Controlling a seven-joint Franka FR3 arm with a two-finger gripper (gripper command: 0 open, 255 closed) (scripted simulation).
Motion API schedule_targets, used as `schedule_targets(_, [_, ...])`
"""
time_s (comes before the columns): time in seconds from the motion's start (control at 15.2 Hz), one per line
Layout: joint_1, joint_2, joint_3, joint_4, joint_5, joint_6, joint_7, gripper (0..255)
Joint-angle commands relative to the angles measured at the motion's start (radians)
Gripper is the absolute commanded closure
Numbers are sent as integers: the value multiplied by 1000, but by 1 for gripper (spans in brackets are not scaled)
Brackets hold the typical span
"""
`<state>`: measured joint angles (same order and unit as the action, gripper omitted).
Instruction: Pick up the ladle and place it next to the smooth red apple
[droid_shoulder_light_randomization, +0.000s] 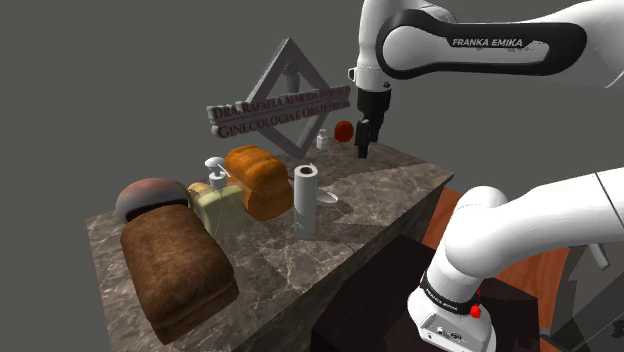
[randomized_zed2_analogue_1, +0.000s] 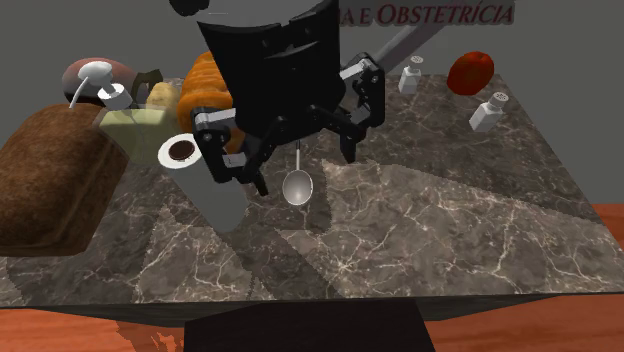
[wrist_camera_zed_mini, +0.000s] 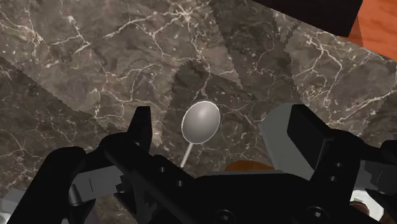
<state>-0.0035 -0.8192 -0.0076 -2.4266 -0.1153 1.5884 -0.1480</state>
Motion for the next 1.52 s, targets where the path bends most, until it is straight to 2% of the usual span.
schedule_targets(0.0, [0,0,0,0,0,0,0,0])
schedule_targets(0.73, [-29,364,-60,7,89,356,96,0])
schedule_targets(1.12, [-31,594,-95,77,168,514,112,0])
schedule_targets(1.45, [-34,773,-116,161,252,606,103,0])
